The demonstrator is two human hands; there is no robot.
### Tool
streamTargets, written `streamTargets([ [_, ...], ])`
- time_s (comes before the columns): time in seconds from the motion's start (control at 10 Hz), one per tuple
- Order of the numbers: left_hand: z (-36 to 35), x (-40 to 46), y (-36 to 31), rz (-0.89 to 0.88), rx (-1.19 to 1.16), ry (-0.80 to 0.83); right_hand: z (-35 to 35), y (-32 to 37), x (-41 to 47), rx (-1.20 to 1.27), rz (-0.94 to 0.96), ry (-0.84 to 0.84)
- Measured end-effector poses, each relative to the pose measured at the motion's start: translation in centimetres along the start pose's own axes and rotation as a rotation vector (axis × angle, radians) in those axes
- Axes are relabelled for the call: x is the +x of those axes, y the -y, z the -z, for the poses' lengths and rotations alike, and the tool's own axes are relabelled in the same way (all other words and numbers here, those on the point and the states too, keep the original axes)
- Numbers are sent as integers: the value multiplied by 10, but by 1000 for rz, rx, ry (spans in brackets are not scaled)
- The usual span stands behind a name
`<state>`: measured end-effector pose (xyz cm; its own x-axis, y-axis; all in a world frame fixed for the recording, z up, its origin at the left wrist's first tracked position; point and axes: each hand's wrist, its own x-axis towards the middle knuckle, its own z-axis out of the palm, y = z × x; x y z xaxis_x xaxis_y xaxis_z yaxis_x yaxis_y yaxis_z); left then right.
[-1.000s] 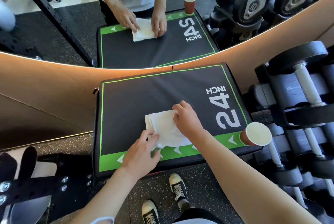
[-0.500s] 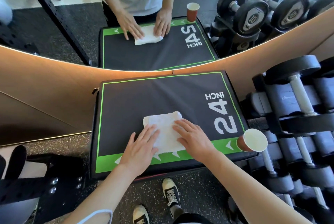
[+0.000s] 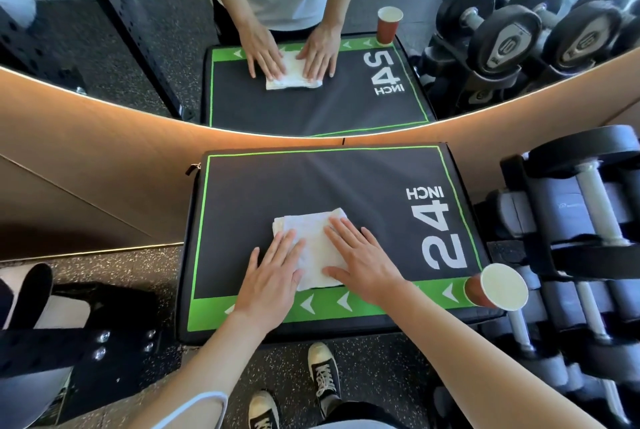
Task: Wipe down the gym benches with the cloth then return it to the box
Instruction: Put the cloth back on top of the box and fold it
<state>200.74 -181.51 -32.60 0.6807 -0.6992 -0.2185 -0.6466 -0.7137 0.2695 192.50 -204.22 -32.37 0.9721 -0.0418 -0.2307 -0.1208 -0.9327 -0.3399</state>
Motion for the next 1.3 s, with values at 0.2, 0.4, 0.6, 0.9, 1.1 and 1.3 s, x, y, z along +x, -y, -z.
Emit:
streamTargets([
  [0.2,14,18,42,41,-47,-18,6,24,47,-35,26,19],
  [0.4,41,43,85,103,-102,-10,10,48,108,-46,62,41],
  [0.6,70,68,123,152,-119,30,16,74,163,-86,71,57],
  [0.9,89,106,150,170,-126,66,18,90,201,-100,27,12],
  [1.1,91,110,143,239,-69,80,20,94,203,-101,18,37],
  [1.3,79,49,115,417,-77,-119,26,99,184,-136,20,12],
])
